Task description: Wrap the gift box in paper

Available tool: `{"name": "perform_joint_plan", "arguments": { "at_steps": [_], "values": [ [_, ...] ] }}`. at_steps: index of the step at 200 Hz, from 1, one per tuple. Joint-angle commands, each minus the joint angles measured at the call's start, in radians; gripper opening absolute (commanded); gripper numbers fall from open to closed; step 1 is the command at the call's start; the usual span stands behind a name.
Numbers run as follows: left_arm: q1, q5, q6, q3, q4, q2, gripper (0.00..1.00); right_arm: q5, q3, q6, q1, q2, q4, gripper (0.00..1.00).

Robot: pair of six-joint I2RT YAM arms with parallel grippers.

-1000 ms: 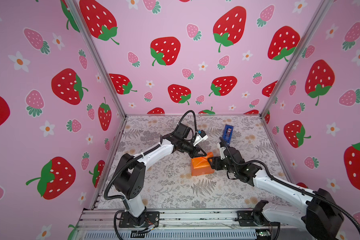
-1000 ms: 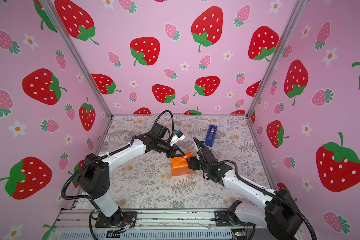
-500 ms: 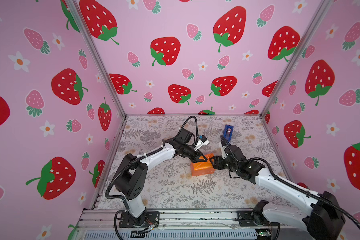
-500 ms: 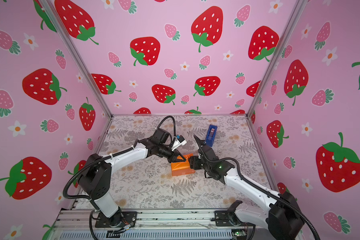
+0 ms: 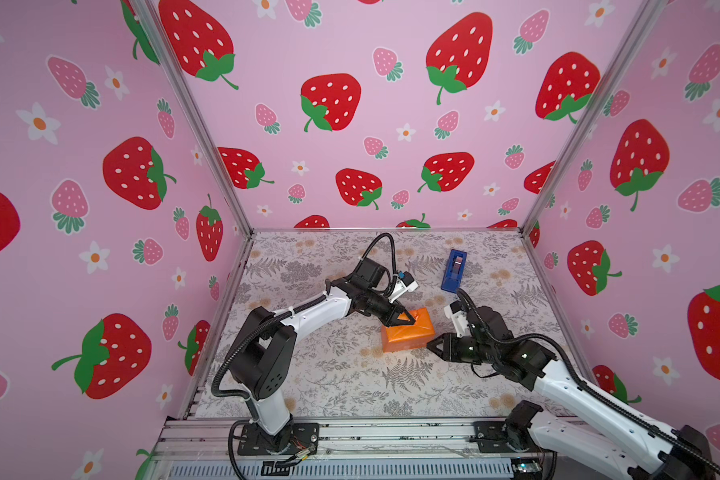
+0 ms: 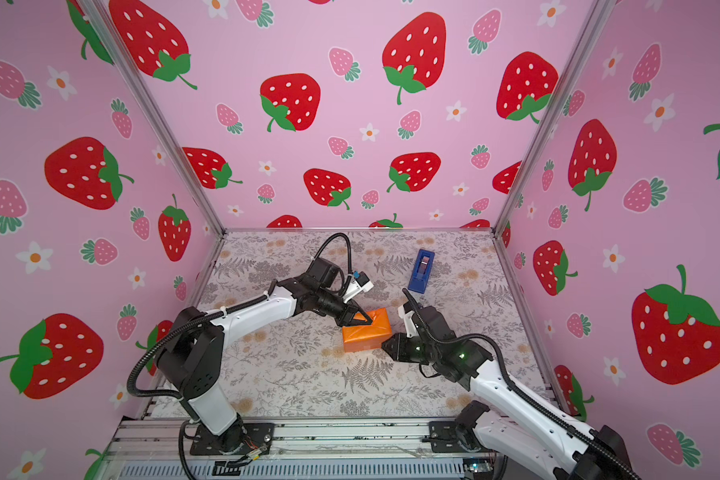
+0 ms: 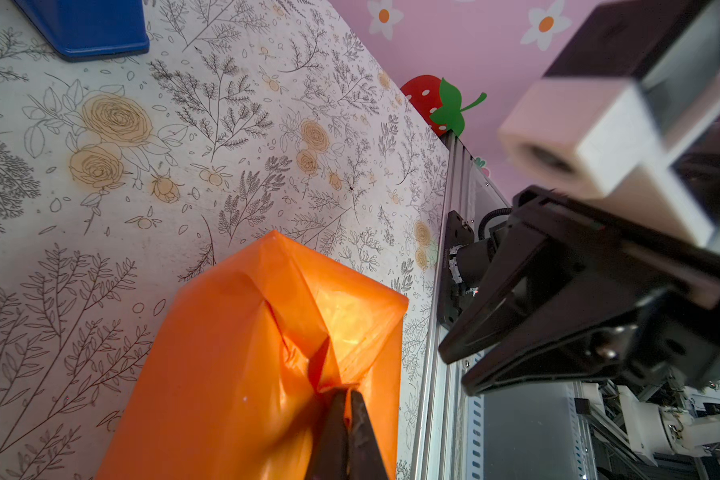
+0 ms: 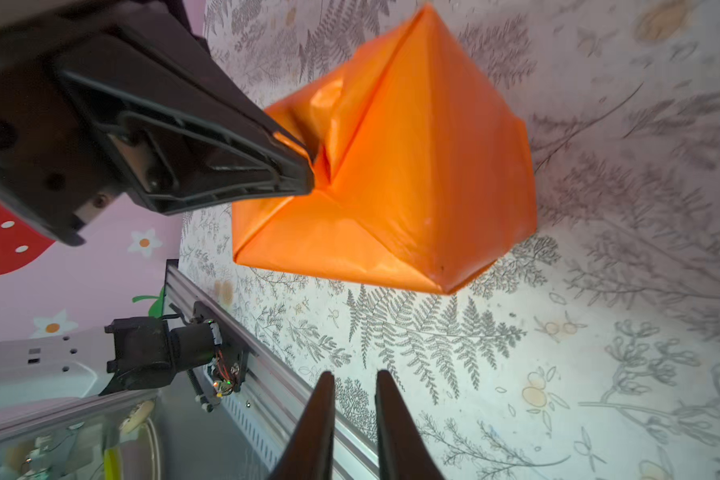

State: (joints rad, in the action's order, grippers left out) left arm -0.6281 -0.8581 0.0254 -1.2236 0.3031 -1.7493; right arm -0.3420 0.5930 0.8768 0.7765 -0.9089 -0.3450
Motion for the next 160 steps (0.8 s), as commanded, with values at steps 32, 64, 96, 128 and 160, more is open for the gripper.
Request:
{"name": "perform_joint_plan", "arguments": {
  "at_steps": [32, 64, 96, 128, 160],
  "values": [
    [0.005, -0.004, -0.038, 0.027, 0.023, 0.002, 0.00, -0.051, 0.036, 0.042, -0.001, -0.179, 0.195, 0.18],
    [0.007, 0.010, -0.071, 0.046, 0.015, 0.026, 0.00, -0.008, 0.069, 0.023, -0.024, -0.246, 0.193, 0.17],
    [0.008, 0.040, -0.104, 0.066, 0.010, 0.046, 0.00, 0.000, 0.076, 0.001, -0.054, -0.258, 0.184, 0.17],
    [0.007, 0.037, -0.156, 0.096, -0.032, 0.063, 0.00, -0.007, 0.085, -0.022, -0.083, -0.272, 0.178, 0.17],
    [0.015, 0.085, -0.224, 0.110, -0.064, 0.084, 0.00, -0.005, 0.111, -0.041, -0.095, -0.280, 0.160, 0.17]
  ]
}}
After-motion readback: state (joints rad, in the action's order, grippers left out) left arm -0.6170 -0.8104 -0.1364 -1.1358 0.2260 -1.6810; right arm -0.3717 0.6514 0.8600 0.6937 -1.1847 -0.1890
